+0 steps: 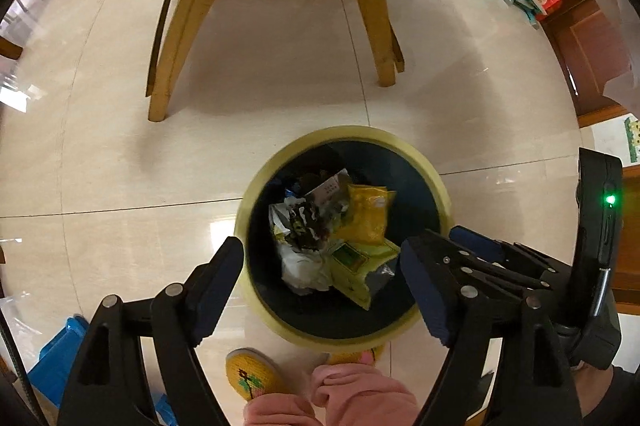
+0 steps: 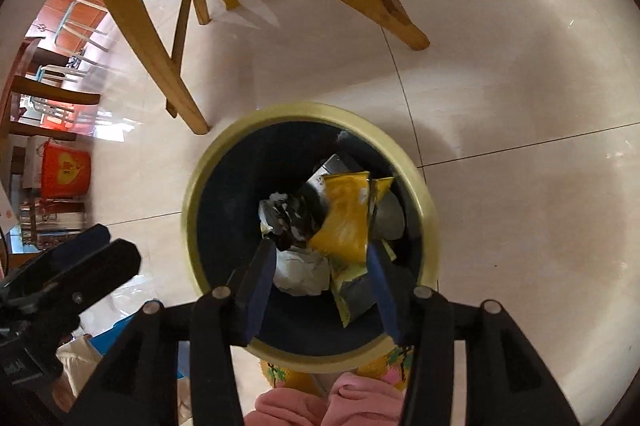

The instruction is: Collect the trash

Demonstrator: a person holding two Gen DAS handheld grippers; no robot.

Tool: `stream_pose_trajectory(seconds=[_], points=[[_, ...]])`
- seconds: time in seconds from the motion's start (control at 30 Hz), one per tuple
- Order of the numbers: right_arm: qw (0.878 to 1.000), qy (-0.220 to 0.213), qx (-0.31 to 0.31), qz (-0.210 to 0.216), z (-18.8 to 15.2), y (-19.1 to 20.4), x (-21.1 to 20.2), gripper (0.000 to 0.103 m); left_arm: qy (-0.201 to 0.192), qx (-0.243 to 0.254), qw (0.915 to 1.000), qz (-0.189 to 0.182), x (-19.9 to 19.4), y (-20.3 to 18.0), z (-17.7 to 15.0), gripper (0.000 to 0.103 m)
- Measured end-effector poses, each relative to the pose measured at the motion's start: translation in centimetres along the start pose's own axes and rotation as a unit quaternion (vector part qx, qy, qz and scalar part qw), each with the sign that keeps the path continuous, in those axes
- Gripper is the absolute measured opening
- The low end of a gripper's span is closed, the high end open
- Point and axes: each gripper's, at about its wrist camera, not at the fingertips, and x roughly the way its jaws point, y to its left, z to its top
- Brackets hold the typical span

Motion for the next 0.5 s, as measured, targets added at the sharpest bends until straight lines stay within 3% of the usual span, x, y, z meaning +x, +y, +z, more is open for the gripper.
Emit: stream_pose_trajectory(seconds=[0.27,0.5], points=[[1.000,-0.016,-0.004,-0.003,-0.1,0.9,-3.1,0.048,-0.028,-0.013,0.9992,0.023,-2.6,1.0,0.3,0.087],[0.998,-0.060,-0.009,0.000,-0.2,3.1,-9.8,0.048,-0.055,-0.035,0.9974,0.032,-8.1,1.1,0.5,0.088]])
